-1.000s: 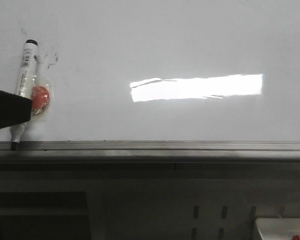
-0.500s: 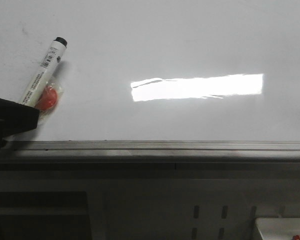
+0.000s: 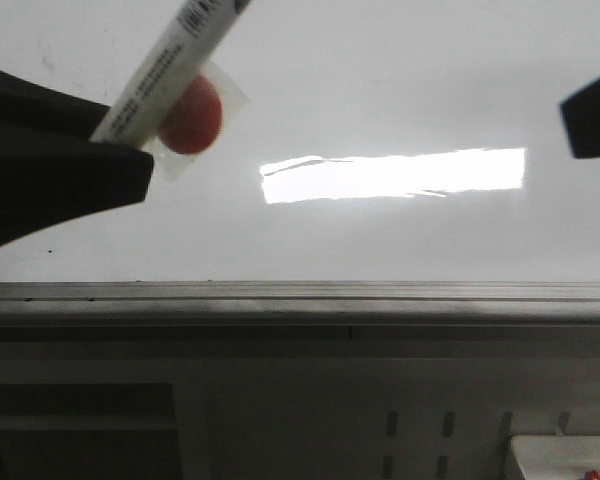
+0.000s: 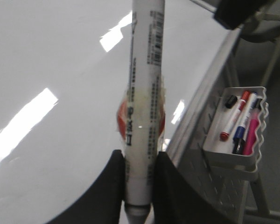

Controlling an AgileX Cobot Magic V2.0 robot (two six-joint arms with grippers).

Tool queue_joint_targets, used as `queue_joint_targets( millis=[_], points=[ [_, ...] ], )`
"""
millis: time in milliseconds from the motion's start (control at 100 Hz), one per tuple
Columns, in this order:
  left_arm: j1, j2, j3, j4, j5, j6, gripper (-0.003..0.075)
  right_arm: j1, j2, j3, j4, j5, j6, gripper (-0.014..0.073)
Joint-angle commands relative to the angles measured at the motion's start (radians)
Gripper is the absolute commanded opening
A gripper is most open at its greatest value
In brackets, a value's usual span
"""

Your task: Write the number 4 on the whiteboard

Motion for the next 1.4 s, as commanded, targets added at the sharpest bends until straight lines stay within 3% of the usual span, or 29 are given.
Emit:
queue_joint_targets(
  millis=[0,120,190,410,530,600,740,860,930,1050,1100,1390],
  points=[
    [-0.005,-0.011,-0.024,0.087,-0.091,-0.008,-0.0020,0.103,0.060,-0.069,-0.002,-0.124,-0.052,0.0047],
    [-0.005,-0.011,-0.024,0.102,-0.098,-0.008,-0.0020,0.217,0.154,-0.133,-0.005,-0.145,-0.070,0.0335],
    [-0.005,-0.011,-0.024,0.129,-0.096,-0.008,-0.0020,0.243,0.196,-0.170,-0.005,-0.145,-0.070,0.0431],
    [-0.005,-0.011,-0.024,0.142,-0.096,-0.008,-0.0020,0.243,0.271,-0.242,-0.005,-0.147,-0.070,0.0435],
    [-0.005,-0.011,-0.024,0.142,-0.096,-0.008,-0.0020,0.243,0.288,-0.264,-0.005,-0.110,-0.070,0.0379],
    [-0.005,-0.011,-0.024,0.142,-0.096,-0.008,-0.0020,0.243,0.291,-0.271,-0.005,-0.101,-0.070,0.0289],
    [-0.005,-0.011,-0.024,0.126,-0.094,-0.008,-0.0020,0.243,0.291,-0.273,-0.005,-0.075,-0.070,-0.0069],
    [-0.005,-0.011,-0.024,0.103,-0.094,-0.008,0.0032,0.243,0.291,-0.273,-0.005,-0.044,-0.070,-0.0064],
    [-0.005,-0.011,-0.024,0.060,-0.094,-0.008,0.0138,0.243,0.291,-0.273,-0.005,-0.044,-0.073,-0.0064],
    [-0.005,-0.022,-0.024,-0.071,-0.084,-0.008,0.0384,0.243,0.291,-0.273,-0.007,-0.063,-0.093,-0.0064],
    [-0.005,-0.040,-0.022,-0.126,-0.067,-0.008,0.0442,0.243,0.291,-0.280,-0.007,-0.075,-0.093,-0.0064],
    [0.012,-0.270,-0.017,-0.347,0.231,-0.008,0.0450,0.124,0.334,-0.383,-0.025,-0.027,-0.093,-0.0064]
  ],
)
